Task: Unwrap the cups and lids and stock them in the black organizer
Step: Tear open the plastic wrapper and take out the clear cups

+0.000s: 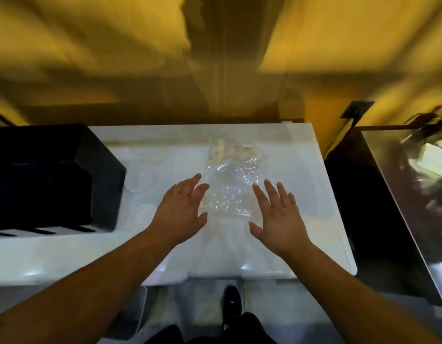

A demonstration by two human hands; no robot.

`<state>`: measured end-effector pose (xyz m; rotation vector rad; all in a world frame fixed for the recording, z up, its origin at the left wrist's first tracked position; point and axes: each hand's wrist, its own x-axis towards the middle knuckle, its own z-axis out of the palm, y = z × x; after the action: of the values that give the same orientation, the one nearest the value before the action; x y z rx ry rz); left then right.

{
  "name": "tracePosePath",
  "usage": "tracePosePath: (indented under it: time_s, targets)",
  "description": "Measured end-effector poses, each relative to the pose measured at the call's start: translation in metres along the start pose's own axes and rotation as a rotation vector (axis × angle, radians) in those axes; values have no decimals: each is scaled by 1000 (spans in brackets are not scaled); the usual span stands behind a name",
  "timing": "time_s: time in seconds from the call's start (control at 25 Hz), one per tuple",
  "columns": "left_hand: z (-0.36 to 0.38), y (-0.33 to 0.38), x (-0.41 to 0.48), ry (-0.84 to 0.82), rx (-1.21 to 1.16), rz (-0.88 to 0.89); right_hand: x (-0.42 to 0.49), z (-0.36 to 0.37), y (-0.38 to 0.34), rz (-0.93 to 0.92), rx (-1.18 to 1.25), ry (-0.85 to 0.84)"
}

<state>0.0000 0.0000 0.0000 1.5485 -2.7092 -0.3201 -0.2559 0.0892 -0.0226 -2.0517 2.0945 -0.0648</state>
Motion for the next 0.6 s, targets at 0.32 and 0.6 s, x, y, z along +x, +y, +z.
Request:
tracePosePath:
  time_s: [0.32, 0.6]
  targets:
    - [16, -8, 8, -114, 65, 36, 9, 21, 4, 24, 28, -68]
    - [34, -25, 31, -198, 77, 78, 30, 31, -14, 119, -57, -63]
